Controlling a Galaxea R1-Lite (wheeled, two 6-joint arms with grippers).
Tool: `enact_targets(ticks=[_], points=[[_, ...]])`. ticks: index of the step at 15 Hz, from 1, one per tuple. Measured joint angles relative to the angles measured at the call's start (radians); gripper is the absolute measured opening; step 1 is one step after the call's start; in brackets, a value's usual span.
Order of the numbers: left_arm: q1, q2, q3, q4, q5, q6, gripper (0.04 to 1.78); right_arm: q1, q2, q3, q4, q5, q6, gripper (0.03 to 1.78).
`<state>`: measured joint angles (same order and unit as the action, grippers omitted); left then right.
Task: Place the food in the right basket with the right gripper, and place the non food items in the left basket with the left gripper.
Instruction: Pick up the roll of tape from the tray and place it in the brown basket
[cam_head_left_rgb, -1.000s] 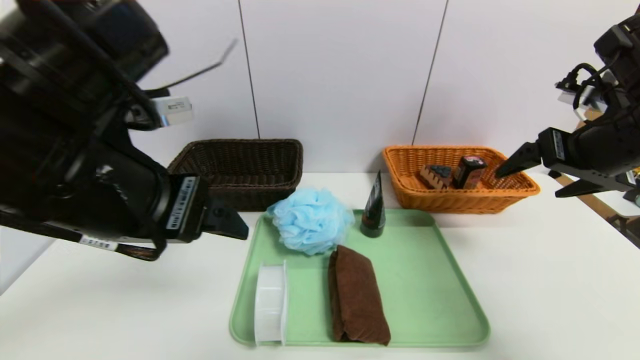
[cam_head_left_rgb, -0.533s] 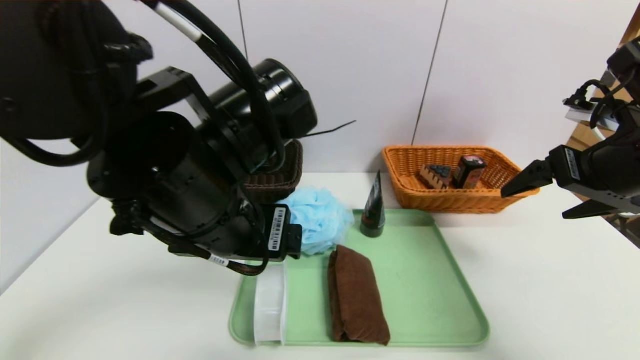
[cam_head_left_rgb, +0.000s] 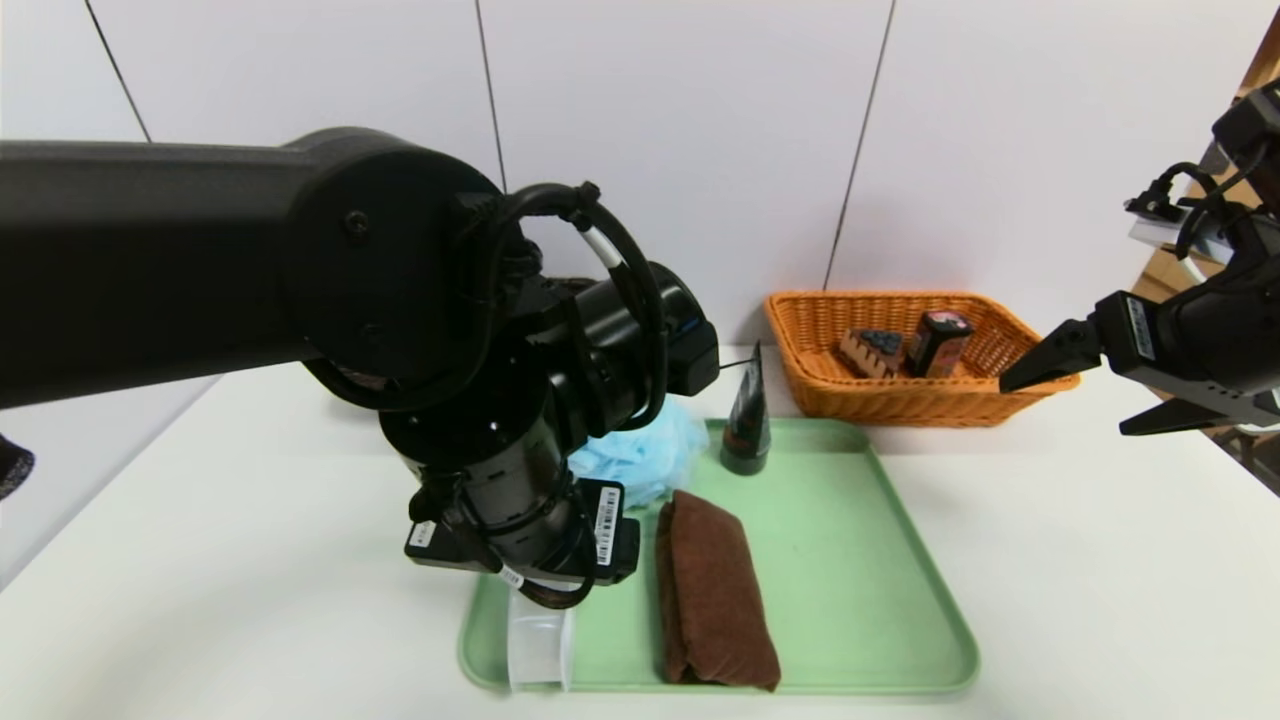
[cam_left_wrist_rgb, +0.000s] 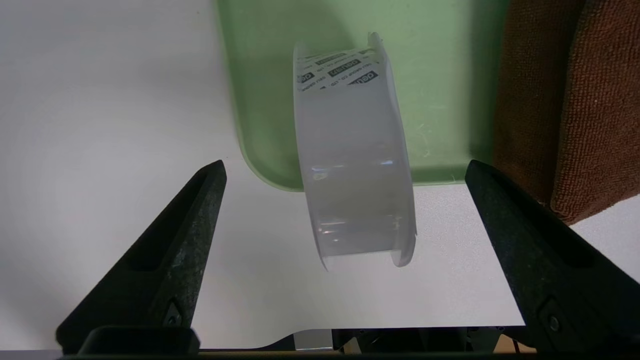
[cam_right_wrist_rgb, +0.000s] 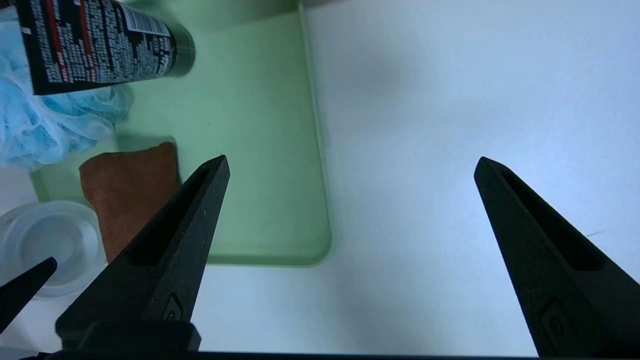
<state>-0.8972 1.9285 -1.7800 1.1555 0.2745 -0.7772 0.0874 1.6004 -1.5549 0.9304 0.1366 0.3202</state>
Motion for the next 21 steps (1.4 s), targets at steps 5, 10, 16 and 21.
enact_targets(ticks=[5, 10, 16, 21], points=[[0.000, 0.047, 0.002, 0.000, -0.030, -0.015, 1.69, 0.005, -0.004, 0.122, -0.009, -0.001, -0.062, 1.69], [0.000, 0.070, 0.007, -0.004, -0.034, -0.031, 1.69, 0.063, -0.007, 0.146, -0.202, -0.016, -0.105, 1.69], [0.001, 0.075, 0.048, -0.024, -0.028, -0.035, 1.69, 0.098, -0.021, 0.157, -0.417, -0.067, -0.106, 1.69], [0.001, 0.076, 0.051, -0.044, -0.042, -0.039, 1.05, 0.099, -0.053, 0.211, -0.469, -0.067, -0.107, 1.69]])
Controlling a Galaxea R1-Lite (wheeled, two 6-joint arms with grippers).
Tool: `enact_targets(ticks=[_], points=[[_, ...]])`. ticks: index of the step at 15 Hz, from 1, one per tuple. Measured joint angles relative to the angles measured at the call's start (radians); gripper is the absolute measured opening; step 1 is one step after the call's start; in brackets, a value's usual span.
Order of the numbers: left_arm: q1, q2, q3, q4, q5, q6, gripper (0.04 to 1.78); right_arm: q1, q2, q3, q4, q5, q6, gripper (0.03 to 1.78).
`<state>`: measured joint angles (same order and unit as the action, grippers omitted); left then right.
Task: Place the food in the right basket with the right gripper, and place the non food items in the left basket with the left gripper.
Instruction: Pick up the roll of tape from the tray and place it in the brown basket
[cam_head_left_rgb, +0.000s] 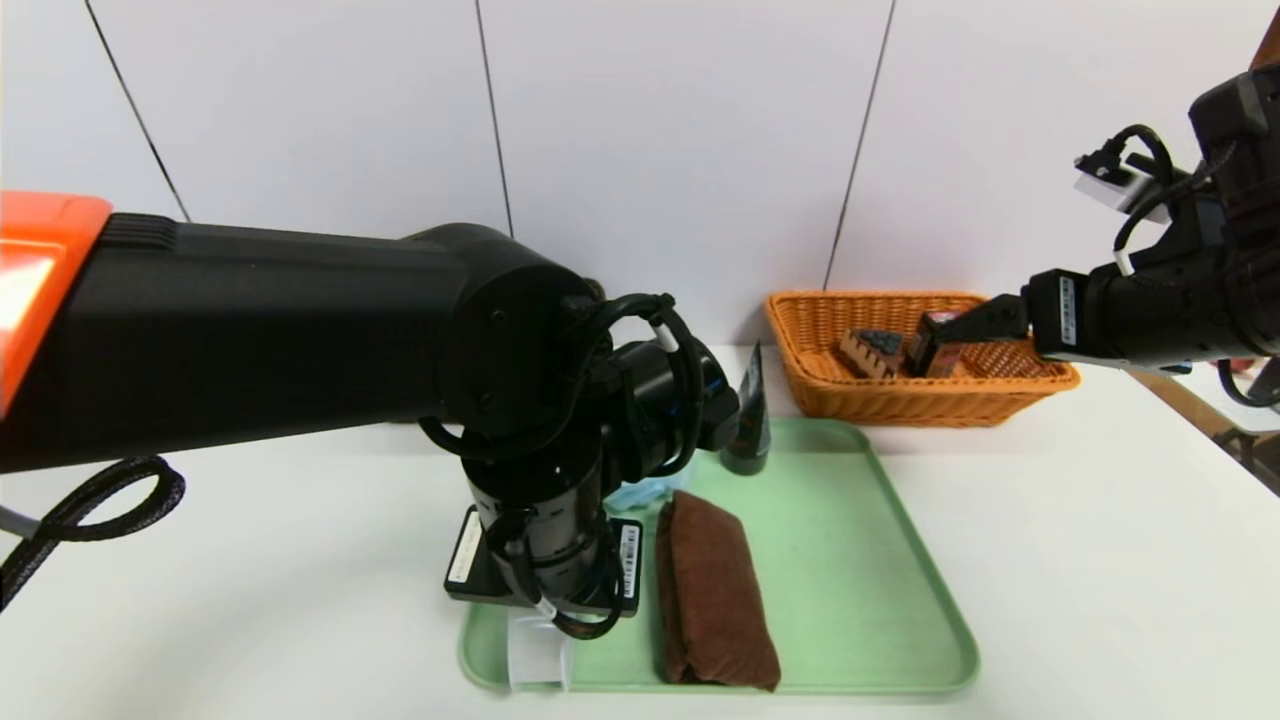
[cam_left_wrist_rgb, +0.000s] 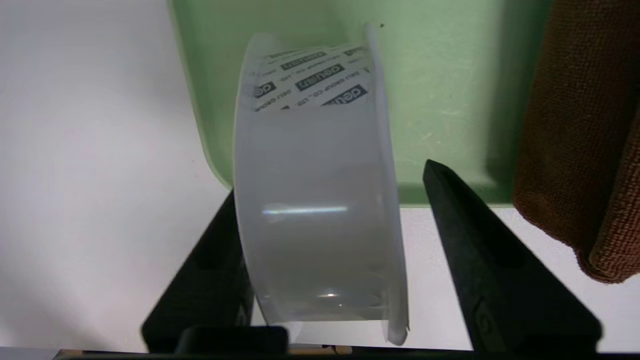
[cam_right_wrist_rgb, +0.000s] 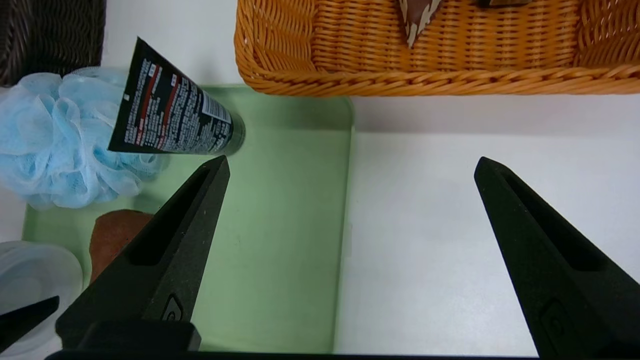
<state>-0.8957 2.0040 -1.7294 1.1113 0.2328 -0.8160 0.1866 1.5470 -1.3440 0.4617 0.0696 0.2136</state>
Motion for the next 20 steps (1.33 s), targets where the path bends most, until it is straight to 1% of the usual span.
enact_targets(ticks=[3, 4, 9, 11, 13, 14, 16, 20], points=[[0.000, -0.002, 0.003, 0.000, -0.005, 0.000, 0.74, 0.000, -0.013, 0.027, -0.001, 0.000, -0.007, 1.69], [0.000, -0.003, 0.004, -0.001, -0.007, 0.000, 0.59, 0.000, -0.017, 0.030, -0.001, 0.000, -0.008, 1.69], [-0.001, -0.033, 0.003, -0.004, -0.014, 0.002, 0.59, 0.000, -0.030, 0.055, -0.001, 0.000, -0.012, 1.70], [0.000, -0.080, -0.022, -0.020, -0.056, 0.012, 0.59, -0.001, -0.036, 0.072, -0.001, 0.000, -0.012, 1.70], [0.008, -0.152, -0.079, -0.027, -0.117, 0.037, 0.59, -0.003, -0.041, 0.088, -0.003, 0.001, -0.011, 1.70], [0.025, -0.191, -0.117, -0.029, -0.138, 0.063, 0.59, -0.005, -0.044, 0.093, -0.003, 0.001, -0.011, 1.70], [0.103, -0.256, -0.178, -0.031, -0.147, 0.138, 0.59, -0.006, -0.046, 0.096, -0.001, 0.001, -0.010, 1.70], [0.338, -0.325, -0.231, -0.123, -0.151, 0.342, 0.59, -0.006, -0.046, 0.099, -0.001, 0.001, -0.009, 1.70]])
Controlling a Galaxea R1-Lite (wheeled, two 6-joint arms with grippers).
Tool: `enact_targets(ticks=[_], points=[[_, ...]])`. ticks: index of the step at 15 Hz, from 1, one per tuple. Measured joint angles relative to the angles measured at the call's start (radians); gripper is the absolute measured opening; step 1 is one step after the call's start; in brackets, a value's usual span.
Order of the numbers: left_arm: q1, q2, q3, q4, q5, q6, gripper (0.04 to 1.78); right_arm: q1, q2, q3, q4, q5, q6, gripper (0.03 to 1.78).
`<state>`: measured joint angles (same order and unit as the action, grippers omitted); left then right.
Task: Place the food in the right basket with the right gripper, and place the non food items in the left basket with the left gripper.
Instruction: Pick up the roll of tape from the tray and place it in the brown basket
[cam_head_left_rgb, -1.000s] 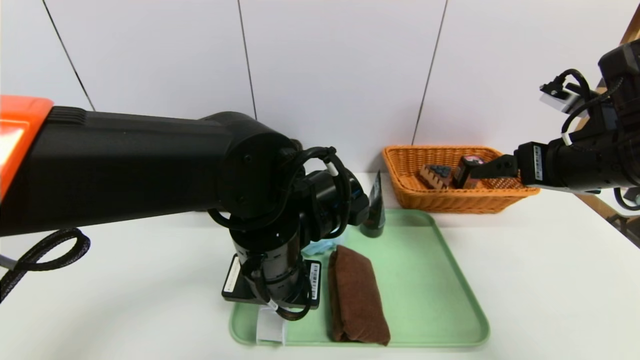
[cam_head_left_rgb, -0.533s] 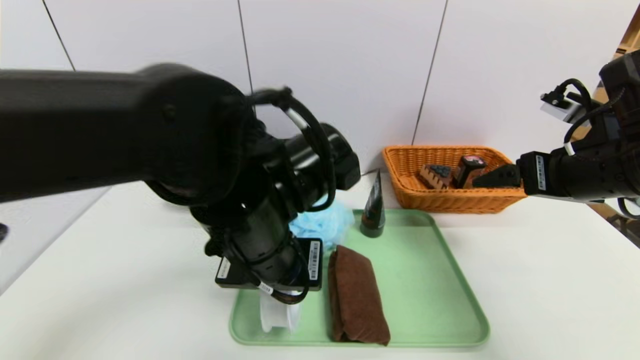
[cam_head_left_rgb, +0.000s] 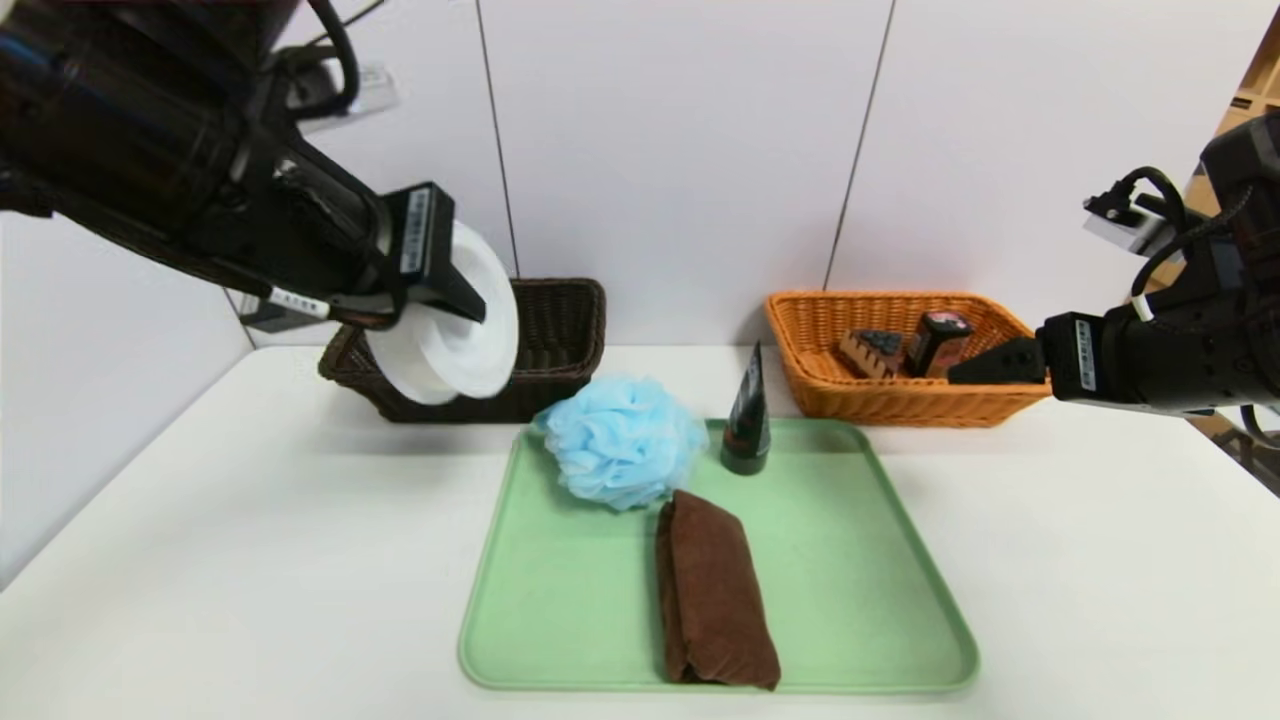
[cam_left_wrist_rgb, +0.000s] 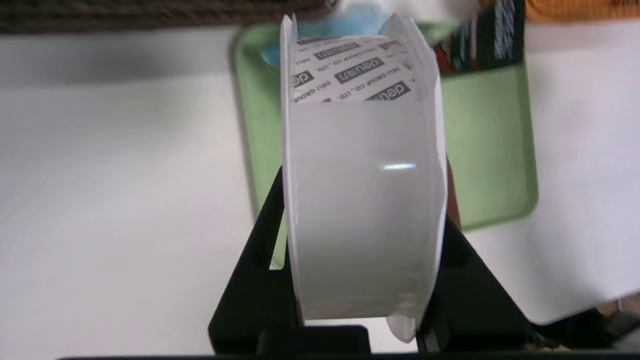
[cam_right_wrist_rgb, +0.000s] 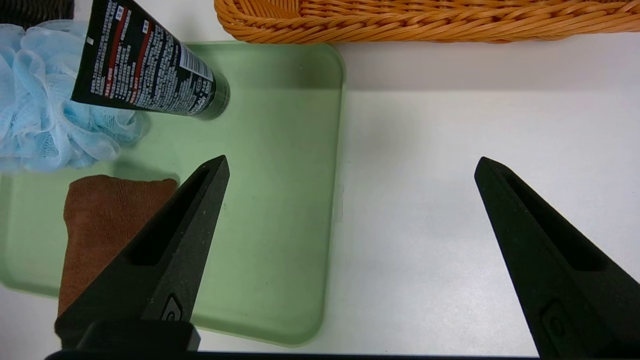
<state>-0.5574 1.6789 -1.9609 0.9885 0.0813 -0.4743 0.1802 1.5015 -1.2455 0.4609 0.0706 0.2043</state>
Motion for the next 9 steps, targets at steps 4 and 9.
enact_targets(ticks=[4, 9], points=[[0.234, 0.054, -0.007, -0.138, -0.012, 0.145, 0.59, 0.001, 0.004, 0.006, 0.000, 0.000, 0.005, 1.70], [0.364, 0.225, -0.008, -0.341, -0.041, 0.224, 0.59, 0.001, 0.002, 0.008, -0.002, 0.001, 0.009, 1.70]])
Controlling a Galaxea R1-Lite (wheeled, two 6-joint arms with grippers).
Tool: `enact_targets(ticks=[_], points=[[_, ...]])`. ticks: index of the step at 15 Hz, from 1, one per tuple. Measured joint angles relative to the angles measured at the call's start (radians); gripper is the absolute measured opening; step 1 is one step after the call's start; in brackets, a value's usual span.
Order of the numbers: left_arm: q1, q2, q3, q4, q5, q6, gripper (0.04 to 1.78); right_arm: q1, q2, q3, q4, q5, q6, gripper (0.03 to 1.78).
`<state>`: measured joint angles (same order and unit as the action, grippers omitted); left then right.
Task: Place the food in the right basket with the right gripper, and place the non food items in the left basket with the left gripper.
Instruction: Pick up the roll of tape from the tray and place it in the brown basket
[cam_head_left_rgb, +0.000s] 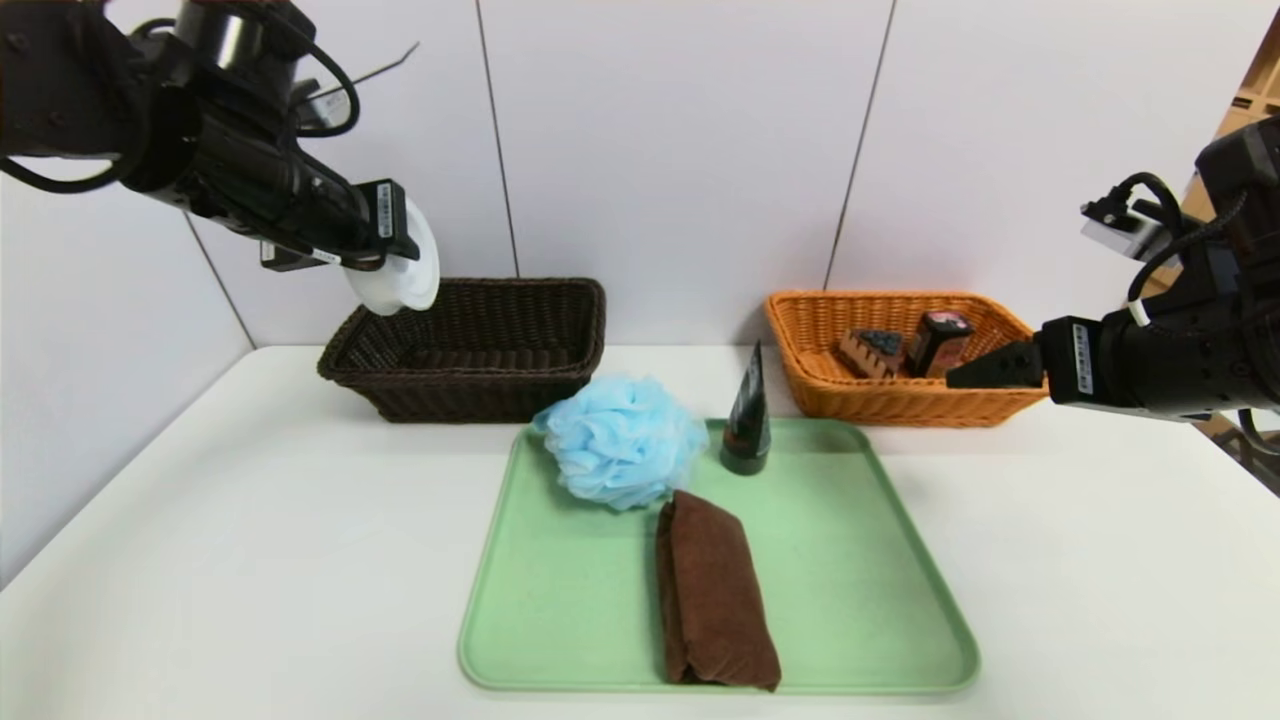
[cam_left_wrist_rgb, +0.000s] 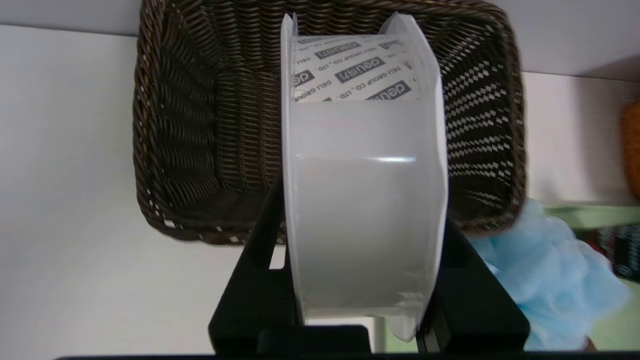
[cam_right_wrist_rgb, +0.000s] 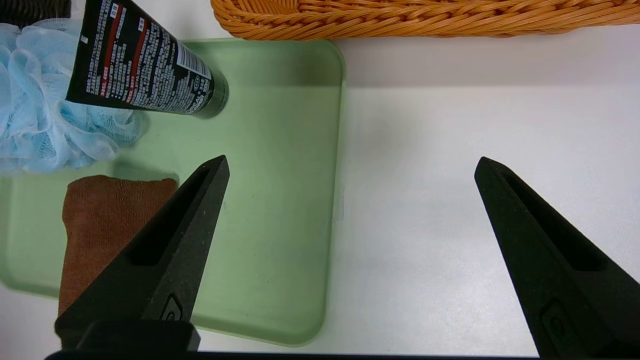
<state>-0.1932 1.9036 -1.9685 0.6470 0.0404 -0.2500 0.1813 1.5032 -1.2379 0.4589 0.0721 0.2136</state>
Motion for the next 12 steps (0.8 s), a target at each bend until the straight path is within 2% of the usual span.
enact_targets(ticks=[5, 12], points=[[0.083, 0.156, -0.001, -0.110, -0.001, 0.104, 0.59, 0.000, 0.003, 0.003, 0.000, 0.000, 0.003, 1.70], [0.100, 0.266, -0.001, -0.160, -0.005, 0.151, 0.59, 0.004, 0.008, 0.006, 0.000, 0.001, 0.003, 1.70]])
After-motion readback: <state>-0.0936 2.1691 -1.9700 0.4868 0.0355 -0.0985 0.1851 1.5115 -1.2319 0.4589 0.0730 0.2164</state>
